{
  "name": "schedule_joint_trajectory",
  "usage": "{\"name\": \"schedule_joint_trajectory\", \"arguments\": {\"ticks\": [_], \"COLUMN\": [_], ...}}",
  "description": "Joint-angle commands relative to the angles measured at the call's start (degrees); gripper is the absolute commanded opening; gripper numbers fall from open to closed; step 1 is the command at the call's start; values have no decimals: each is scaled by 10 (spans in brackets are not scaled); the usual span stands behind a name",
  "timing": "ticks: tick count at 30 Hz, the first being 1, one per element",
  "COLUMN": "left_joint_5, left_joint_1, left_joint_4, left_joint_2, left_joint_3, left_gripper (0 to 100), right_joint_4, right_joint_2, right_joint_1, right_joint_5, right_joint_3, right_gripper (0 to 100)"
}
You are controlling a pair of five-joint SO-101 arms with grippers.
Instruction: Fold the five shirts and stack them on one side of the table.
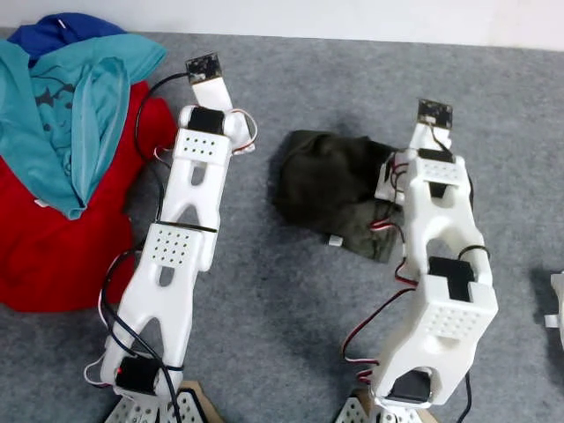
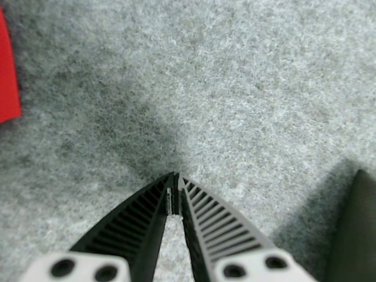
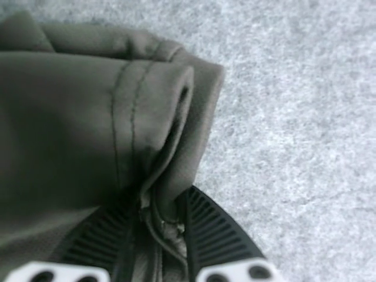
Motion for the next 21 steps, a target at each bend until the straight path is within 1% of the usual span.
{"name": "schedule_joint_trajectory", "arguments": {"ticks": [1,4,11,21], "left_joint_5": [3,3,3,3], "left_joint_1": [7,9,8,7], "left_joint_4": [-8,-8,-8,-19], "left_joint_2": [-8,-8,-8,-7], "left_joint_3": [-21,-21,-21,-16], "left_gripper": [7,7,7,7], "right_joint_4": [6,6,2,-39], "right_joint_2": [-3,-4,-61,-141], "right_joint_1": [51,86,111,178], "right_joint_5": [-61,-92,-93,-89], "right_joint_3": [-32,-38,-43,-46], "right_gripper": [8,8,8,8]}}
